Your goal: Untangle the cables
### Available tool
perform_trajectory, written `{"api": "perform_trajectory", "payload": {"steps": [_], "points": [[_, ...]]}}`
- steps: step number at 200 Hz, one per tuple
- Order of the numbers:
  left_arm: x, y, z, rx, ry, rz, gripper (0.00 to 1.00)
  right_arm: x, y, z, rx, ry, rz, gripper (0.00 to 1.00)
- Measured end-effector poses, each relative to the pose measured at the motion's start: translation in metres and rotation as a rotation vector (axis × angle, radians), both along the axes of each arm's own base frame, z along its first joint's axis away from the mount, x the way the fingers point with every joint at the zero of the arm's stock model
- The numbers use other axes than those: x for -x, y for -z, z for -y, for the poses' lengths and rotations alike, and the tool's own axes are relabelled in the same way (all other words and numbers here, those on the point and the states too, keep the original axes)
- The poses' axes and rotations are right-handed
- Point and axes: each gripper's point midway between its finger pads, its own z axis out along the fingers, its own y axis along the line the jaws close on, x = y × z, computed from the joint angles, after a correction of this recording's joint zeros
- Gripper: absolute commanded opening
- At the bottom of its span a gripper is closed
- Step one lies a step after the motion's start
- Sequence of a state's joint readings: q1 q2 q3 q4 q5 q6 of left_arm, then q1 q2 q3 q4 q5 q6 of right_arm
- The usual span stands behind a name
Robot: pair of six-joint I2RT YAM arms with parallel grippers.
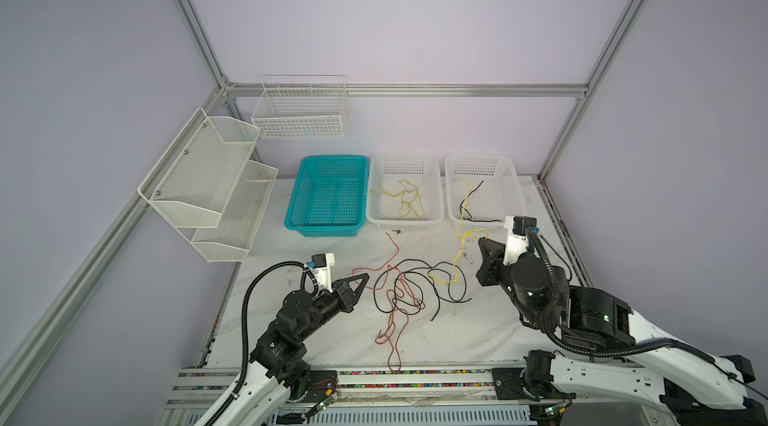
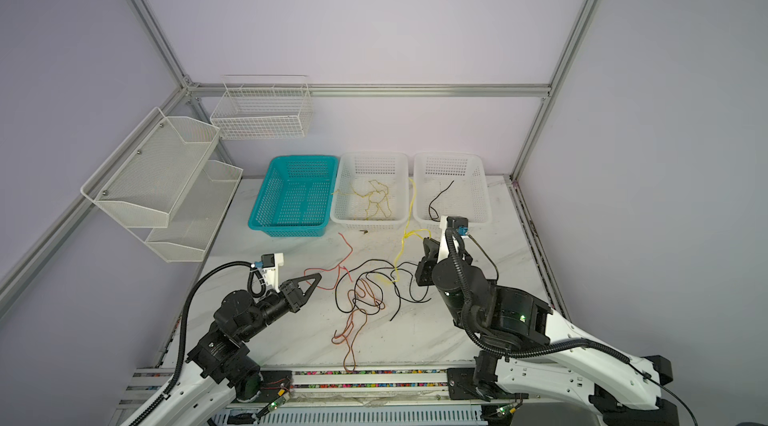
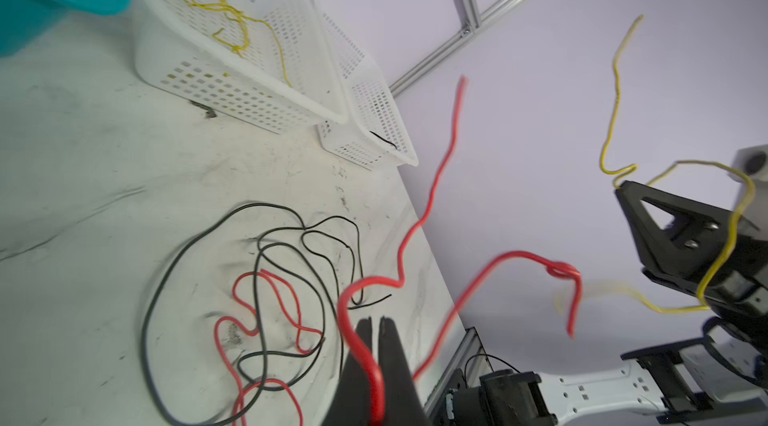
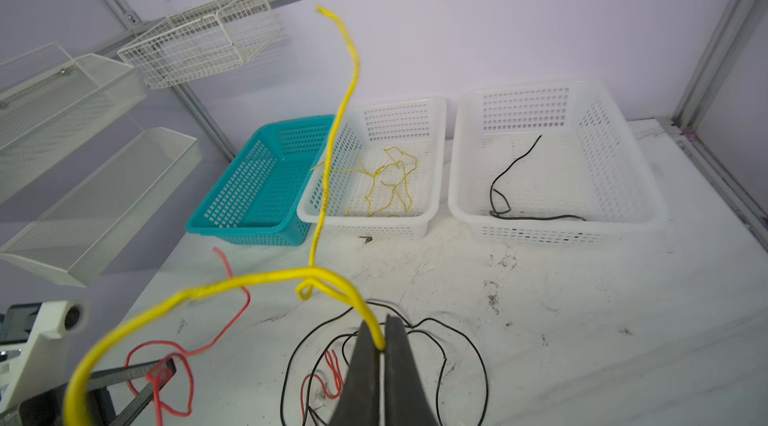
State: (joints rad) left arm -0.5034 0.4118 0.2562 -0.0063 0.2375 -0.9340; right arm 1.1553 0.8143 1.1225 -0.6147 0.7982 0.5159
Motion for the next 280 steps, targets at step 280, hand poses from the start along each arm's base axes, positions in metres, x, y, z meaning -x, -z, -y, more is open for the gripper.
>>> {"api": "perform_trajectory", "payload": {"steps": [280], "points": [[-0.169,-0.069,-0.076,-0.526,-0.354,-0.115,0.00,0.007,0.046,-0.017,0.057,-0.111,-0.069,0.00]]}}
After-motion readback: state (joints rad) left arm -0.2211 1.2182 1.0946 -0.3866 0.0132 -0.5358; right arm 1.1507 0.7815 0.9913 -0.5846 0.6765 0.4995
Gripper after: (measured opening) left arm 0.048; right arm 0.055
